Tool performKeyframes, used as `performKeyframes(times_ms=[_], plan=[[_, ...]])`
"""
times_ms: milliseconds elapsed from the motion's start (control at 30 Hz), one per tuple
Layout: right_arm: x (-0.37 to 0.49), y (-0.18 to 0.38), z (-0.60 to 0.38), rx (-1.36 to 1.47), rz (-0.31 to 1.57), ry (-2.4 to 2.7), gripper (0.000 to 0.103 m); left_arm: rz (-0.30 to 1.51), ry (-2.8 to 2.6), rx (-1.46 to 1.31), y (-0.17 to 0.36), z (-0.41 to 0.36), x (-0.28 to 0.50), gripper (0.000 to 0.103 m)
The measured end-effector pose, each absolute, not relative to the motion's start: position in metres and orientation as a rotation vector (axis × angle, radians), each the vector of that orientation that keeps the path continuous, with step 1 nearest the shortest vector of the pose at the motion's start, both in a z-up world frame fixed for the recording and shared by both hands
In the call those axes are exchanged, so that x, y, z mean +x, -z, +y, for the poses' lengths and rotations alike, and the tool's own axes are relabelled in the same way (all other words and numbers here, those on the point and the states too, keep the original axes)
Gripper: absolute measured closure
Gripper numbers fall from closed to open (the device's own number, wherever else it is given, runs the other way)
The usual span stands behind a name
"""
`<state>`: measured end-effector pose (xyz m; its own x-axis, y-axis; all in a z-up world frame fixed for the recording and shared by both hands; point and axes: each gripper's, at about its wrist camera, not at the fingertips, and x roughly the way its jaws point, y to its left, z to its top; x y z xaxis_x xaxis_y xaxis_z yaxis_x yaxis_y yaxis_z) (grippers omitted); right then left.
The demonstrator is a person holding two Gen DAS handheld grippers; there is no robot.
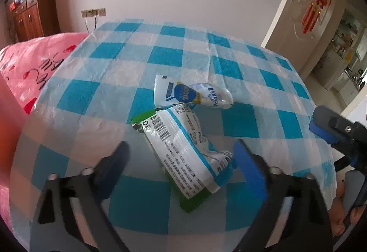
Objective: Collect trash
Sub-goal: 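Grasp the green-and-white snack bag with the left tool while the right tool grasps the white bottle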
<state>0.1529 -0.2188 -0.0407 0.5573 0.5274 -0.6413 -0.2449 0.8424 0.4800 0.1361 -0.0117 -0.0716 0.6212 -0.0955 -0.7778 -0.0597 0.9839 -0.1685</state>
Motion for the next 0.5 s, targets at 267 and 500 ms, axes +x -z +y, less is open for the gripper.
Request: performKeyframes(times_ms=[267,500], plan=[[0.169,0.036,-0.172,0.313,0.882,-0.585,0.005,0.925,0.049,-0.289,0.080,0.003,0.144,0.045],[0.181,0.040,-0.135,0.245,0.896,-0.642,0.005,0.930,0.095,-0.353,0.080,0.016,0.141,0.054]])
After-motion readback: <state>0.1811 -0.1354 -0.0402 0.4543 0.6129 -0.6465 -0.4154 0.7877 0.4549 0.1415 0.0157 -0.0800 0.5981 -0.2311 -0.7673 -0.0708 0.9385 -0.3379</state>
